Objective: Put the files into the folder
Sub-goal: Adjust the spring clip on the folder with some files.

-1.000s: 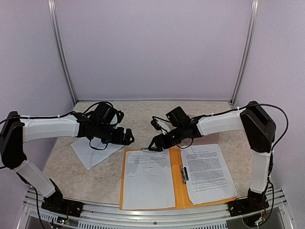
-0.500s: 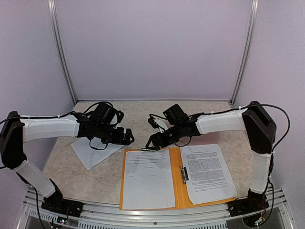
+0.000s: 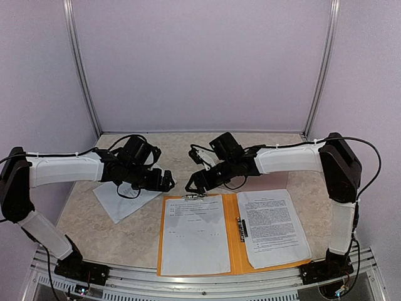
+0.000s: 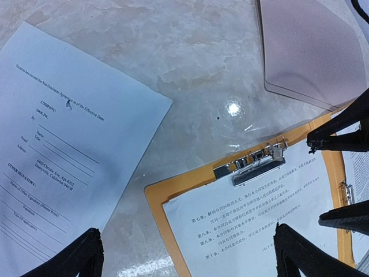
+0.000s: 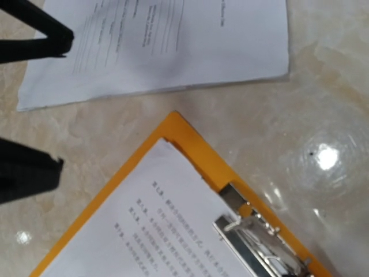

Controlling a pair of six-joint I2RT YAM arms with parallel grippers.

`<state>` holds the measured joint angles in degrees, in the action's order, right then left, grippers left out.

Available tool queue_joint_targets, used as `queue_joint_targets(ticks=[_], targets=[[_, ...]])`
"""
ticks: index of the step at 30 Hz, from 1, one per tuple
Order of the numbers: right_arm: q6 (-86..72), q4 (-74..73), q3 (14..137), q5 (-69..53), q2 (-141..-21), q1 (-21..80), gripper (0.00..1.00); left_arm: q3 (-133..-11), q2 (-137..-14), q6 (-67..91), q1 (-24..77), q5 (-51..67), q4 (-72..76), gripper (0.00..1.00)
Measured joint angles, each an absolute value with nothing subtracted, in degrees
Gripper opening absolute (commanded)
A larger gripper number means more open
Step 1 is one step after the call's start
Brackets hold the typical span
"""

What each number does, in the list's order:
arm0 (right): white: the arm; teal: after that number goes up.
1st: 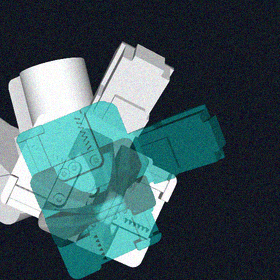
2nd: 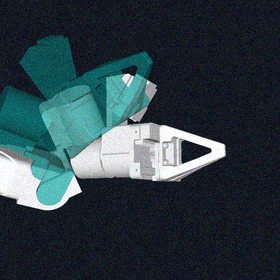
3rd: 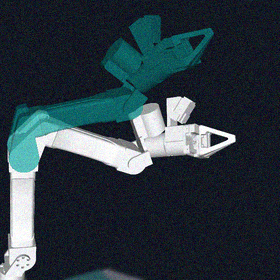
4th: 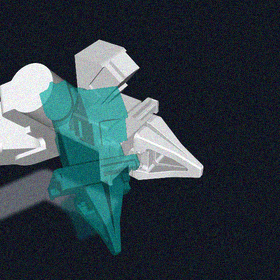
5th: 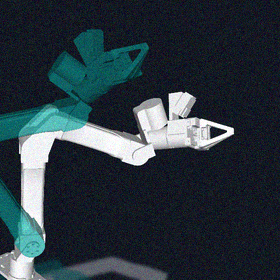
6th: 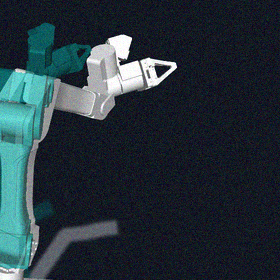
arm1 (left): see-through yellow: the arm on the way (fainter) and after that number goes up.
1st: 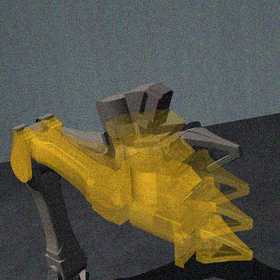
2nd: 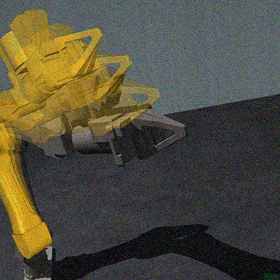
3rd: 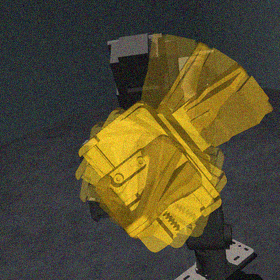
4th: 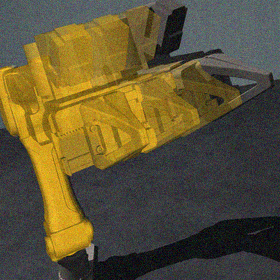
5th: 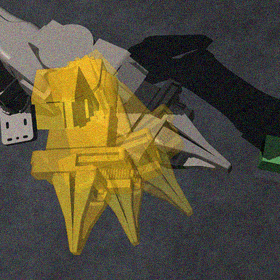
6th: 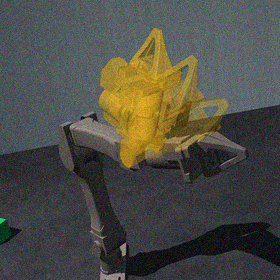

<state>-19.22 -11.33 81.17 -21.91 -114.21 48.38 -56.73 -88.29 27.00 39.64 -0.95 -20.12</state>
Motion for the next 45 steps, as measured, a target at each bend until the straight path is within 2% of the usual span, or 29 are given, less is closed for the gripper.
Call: queue_joint_targets(ticks=[7, 17, 21, 27, 36, 45], targets=[[-18.22, -12.01, 79.70, -18.57, -112.99, 48.49, 0.67, -56.31, -87.94, 28.49, 39.64, 0.43, -19.03, 0.96], [-16.58, -12.36, 70.48, -15.62, -105.06, 43.94, 0.66, -65.34, -98.17, 31.86, 40.01, 7.77, -17.69, 0.63], [-16.49, -11.79, 68.01, -15.33, -103.88, 42.15, 0.66, -71.20, -103.70, 32.36, 41.01, 9.52, -18.35, 0.57], [-16.51, -10.37, 65.39, -15.68, -103.81, 41.95, 0.65, -78.74, -110.13, 32.86, 42.87, 10.09, -22.22, 0.41], [-16.53, -7.84, 63.99, -17.10, -103.81, 41.82, 0.64, -84.82, -114.85, 32.93, 45.21, 6.00, -30.24, 0.28], [-16.56, -6.33, 63.11, -18.28, -103.83, 41.80, 0.63, -85.56, -115.00, 33.04, 45.47, 3.55, -33.89, 0.24]])
